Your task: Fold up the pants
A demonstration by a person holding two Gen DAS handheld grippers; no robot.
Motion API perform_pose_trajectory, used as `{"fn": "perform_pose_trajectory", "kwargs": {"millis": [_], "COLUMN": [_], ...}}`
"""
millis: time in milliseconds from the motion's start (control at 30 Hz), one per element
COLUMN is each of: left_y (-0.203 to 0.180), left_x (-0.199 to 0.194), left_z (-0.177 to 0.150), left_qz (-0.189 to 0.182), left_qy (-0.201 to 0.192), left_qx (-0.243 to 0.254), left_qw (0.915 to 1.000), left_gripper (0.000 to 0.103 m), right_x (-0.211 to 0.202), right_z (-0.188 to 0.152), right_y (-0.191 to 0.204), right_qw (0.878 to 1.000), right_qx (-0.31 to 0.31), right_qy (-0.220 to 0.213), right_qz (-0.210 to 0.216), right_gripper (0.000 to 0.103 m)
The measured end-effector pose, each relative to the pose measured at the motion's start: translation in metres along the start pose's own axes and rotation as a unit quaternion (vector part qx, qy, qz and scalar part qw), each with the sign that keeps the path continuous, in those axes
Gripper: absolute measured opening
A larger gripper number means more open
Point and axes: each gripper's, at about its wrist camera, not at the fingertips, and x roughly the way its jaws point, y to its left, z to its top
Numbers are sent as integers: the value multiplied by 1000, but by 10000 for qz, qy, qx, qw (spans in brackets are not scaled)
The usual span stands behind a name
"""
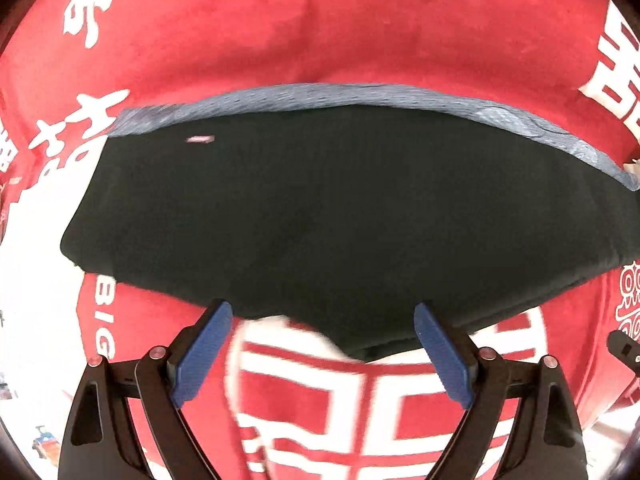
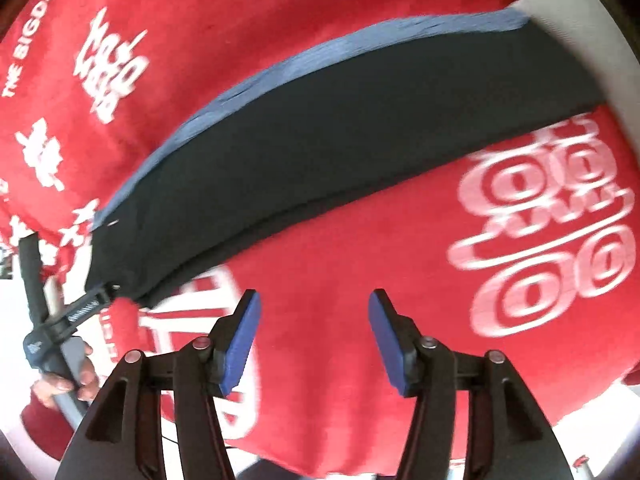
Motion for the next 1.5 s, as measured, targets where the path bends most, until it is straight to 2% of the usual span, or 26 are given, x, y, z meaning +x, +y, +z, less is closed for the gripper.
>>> {"fn": "perform_pose_trajectory", "kwargs": {"millis": [67, 167, 367, 467, 533, 633, 800, 933, 967, 1000, 1033, 1133, 1233, 1300, 1500], "left_y": [23, 37, 59, 62, 62, 60, 51, 38, 36, 34, 33, 22, 12, 10, 8], "left_x": [5, 7, 14, 16, 21, 29, 32, 32, 33, 33, 33, 28, 28, 34, 37], "left_z": [-2, -5, 2, 10, 16, 21, 21, 20, 21, 21, 20, 11, -2, -5, -10], "left_qz": [10, -42, -146, -172, -240, -350, -459, -476, -491, -509, -531, -602, -494, -509, -485], "left_qy": [-37, -10, -68, -160, -161, -115, -143, -124, -111, -84, -59, -18, -71, -16, -94], "left_qx": [-41, -127, -203, -166, -112, -30, 162, 292, 315, 352, 396, 692, 1041, 1027, 1000], "left_qw": [10000, 9999, 9997, 9996, 9995, 9993, 9987, 9984, 9982, 9980, 9978, 9958, 9933, 9934, 9938], "left_gripper": [93, 93, 93, 93, 93, 93, 93, 93, 93, 93, 93, 93, 93, 93, 93], "right_x": [21, 48, 89, 100, 107, 118, 128, 134, 134, 132, 129, 112, 108, 116, 120], "right_z": [-1, -1, -3, -3, -4, -3, 1, 4, 5, 7, 9, 4, -5, -11, -13], "right_y": [19, 47, 90, 103, 107, 106, 98, 88, 86, 87, 87, 96, 100, 96, 95], "right_qw": [9994, 9965, 9893, 9853, 9851, 9845, 9781, 9659, 9646, 9676, 9716, 9779, 9875, 9910, 9940], "right_qx": [47, 188, 269, 222, 201, 407, 861, 1455, 1558, 1553, 1501, 1224, 854, 761, 509], "right_qy": [120, 301, 631, 710, 709, 648, 509, 495, 499, 473, 439, 315, 304, 391, 390], "right_qz": [308, 758, 1289, 1538, 1551, 1578, 1825, 2086, 2069, 1935, 1775, 1666, 1290, 1029, 884], "right_gripper": [66, 67, 67, 59, 51, 47, 47, 47, 44, 24, 9, 8, 6, 6, 6]}}
